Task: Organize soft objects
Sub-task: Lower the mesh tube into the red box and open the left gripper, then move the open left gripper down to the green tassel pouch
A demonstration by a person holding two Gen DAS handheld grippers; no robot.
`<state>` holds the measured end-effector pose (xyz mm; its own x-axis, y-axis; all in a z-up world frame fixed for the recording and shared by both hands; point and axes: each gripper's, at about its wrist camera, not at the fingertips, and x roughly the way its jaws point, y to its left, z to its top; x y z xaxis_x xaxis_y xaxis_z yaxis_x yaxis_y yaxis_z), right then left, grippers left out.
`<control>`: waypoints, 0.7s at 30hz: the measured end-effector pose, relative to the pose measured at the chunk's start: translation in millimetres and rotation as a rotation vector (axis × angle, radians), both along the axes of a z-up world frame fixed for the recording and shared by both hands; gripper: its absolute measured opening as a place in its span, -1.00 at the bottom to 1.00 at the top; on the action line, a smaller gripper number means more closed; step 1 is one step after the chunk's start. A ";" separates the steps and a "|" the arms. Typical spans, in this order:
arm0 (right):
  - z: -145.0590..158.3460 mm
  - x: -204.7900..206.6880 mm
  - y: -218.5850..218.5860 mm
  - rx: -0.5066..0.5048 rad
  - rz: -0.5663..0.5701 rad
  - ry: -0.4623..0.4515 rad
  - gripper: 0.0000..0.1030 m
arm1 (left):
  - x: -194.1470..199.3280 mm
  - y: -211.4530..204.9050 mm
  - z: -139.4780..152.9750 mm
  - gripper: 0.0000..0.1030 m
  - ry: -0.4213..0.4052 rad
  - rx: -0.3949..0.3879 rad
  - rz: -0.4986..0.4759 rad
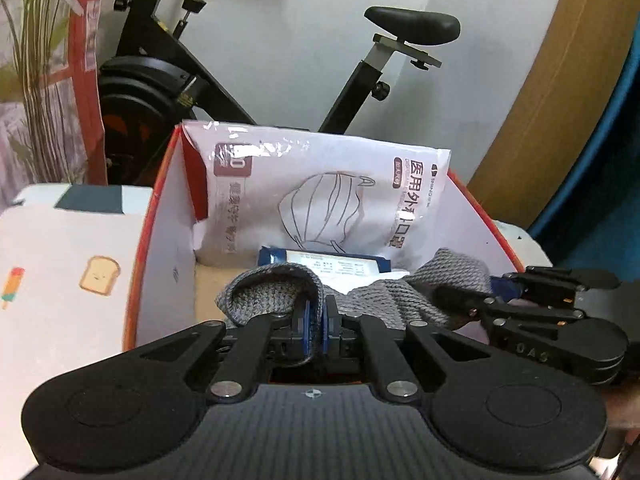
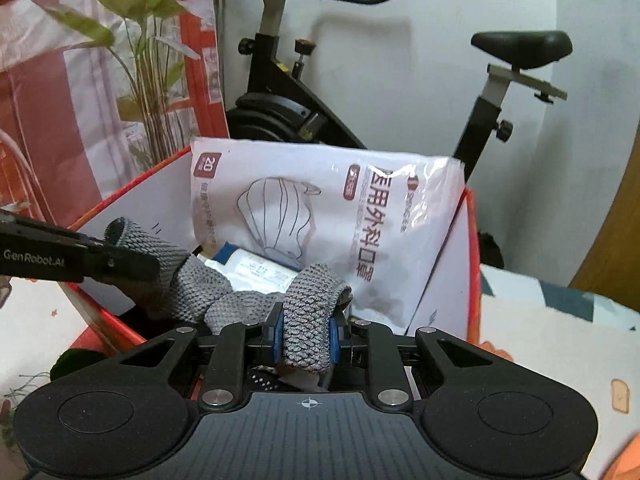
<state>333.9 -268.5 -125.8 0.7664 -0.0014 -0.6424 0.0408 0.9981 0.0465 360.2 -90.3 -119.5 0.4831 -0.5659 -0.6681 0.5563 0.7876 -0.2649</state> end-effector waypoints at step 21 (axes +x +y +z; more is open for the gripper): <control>41.9 -71.1 -2.3 -0.046 -0.080 -0.273 0.99 | -58.6 40.4 46.8 1.00 -0.268 -0.084 0.000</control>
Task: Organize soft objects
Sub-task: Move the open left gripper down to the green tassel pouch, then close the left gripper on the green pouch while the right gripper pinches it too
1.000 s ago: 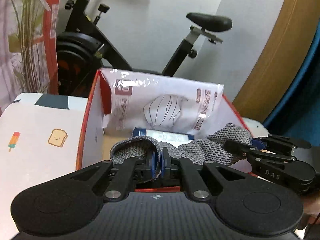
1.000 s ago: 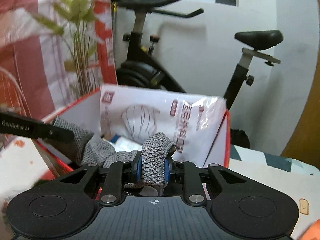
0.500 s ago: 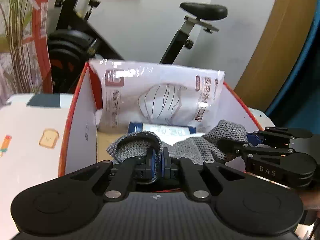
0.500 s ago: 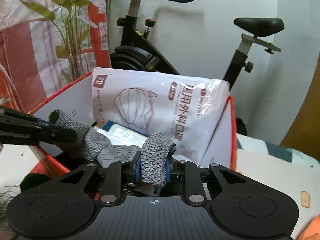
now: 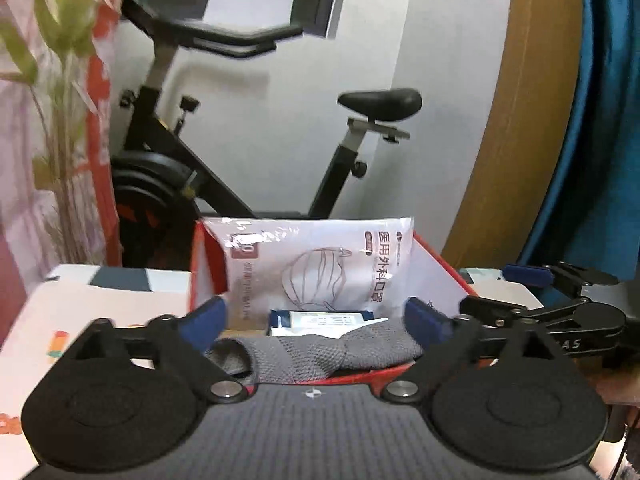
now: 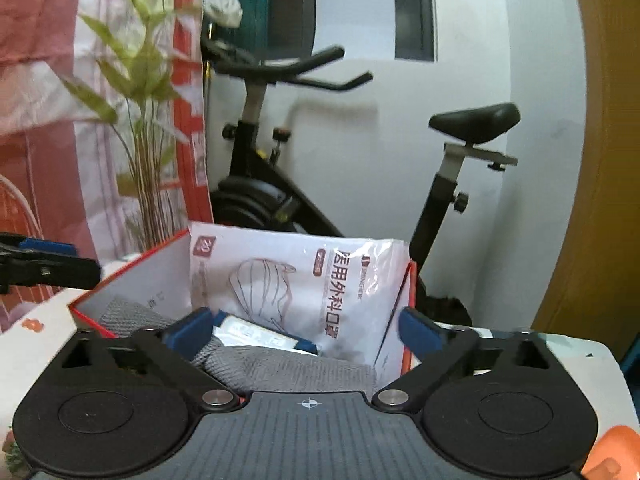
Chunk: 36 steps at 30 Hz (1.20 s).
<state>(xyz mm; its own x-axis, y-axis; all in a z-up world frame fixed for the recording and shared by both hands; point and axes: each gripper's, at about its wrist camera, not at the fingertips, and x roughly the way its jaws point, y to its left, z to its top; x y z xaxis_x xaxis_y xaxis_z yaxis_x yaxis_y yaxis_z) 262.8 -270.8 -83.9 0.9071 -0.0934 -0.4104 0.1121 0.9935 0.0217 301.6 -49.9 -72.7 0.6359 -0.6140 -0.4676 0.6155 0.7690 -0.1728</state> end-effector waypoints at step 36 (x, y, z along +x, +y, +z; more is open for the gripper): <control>-121.7 -49.9 67.5 0.155 0.081 0.253 0.86 | 12.1 86.2 -122.0 0.07 0.422 -0.222 0.295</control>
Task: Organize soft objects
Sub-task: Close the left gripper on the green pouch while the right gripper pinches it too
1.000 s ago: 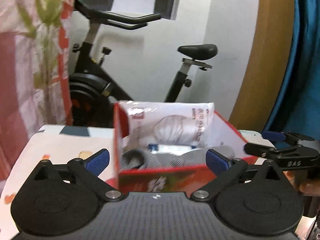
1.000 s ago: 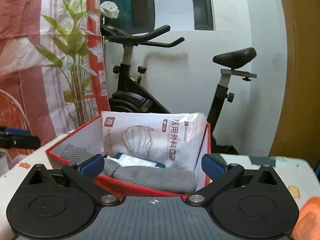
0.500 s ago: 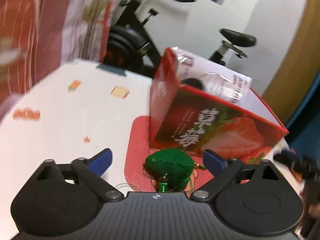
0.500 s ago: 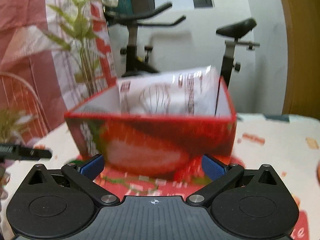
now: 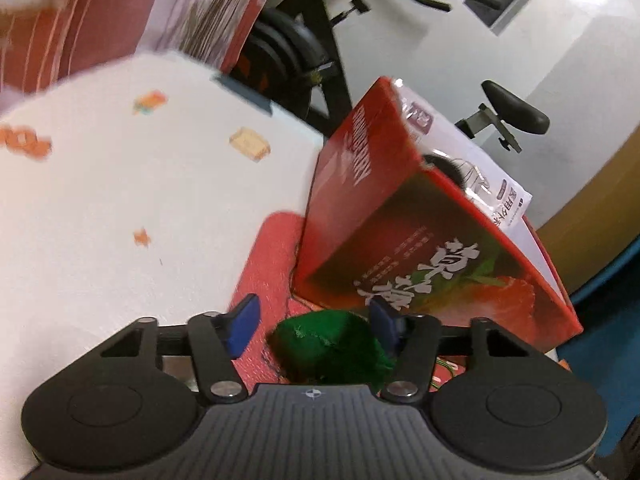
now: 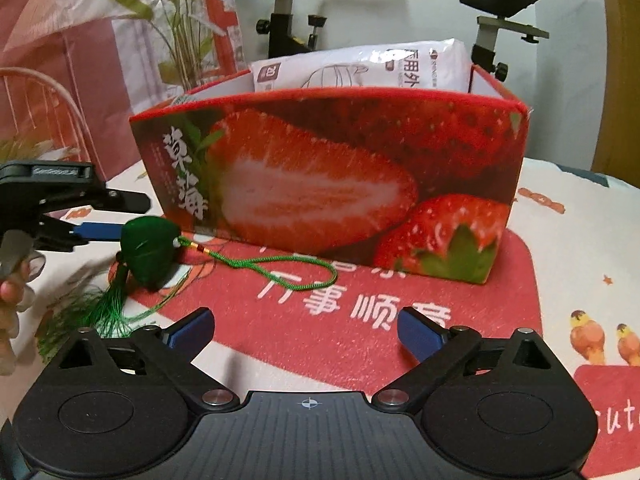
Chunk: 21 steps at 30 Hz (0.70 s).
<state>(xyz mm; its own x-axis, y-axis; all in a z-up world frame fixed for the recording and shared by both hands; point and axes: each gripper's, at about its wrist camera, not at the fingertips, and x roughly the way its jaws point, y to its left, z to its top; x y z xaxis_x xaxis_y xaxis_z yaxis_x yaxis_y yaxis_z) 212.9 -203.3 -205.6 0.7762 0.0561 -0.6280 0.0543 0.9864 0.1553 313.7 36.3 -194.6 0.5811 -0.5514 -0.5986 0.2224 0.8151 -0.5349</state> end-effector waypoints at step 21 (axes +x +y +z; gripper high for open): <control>-5.4 0.5 42.7 0.027 0.215 0.033 0.10 | -49.3 -75.6 -16.3 -0.11 0.119 -0.092 -0.248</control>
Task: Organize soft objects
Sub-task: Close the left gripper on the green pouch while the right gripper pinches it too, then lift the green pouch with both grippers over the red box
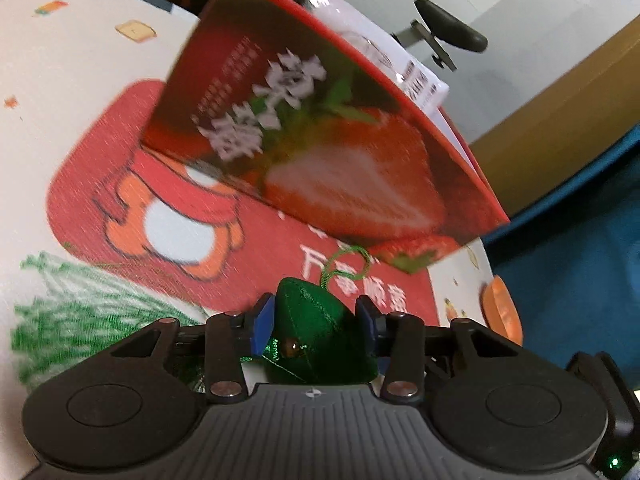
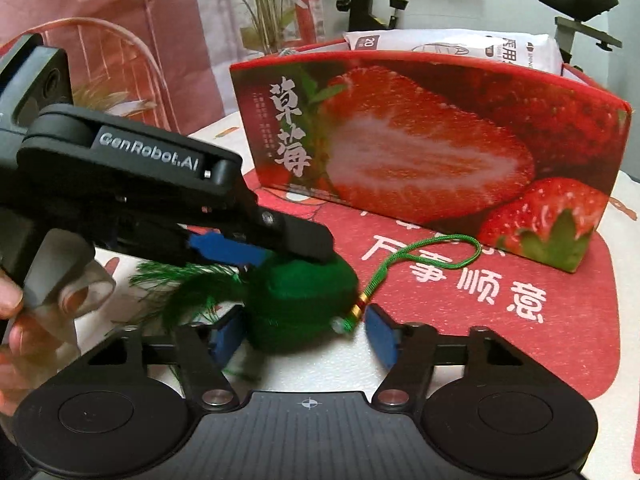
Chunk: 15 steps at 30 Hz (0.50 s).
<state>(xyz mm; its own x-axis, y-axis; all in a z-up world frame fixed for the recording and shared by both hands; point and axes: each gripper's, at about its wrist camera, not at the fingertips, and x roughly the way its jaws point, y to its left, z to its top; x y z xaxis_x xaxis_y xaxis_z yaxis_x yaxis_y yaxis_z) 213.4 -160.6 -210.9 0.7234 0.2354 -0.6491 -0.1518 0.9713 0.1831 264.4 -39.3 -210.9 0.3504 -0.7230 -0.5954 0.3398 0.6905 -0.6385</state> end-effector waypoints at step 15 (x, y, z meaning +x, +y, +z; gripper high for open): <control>51.0 -10.3 0.4 -0.012 0.041 -0.123 -0.05 | -16.7 8.6 42.9 -0.11 -0.099 -0.037 0.018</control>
<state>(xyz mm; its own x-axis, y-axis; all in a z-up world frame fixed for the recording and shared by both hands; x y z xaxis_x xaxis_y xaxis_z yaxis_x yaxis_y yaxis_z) 203.1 -160.2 -160.0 0.7877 0.2593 -0.5589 -0.2121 0.9658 0.1491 247.6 -30.7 -168.0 0.4198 -0.7367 -0.5301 0.3903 0.6738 -0.6274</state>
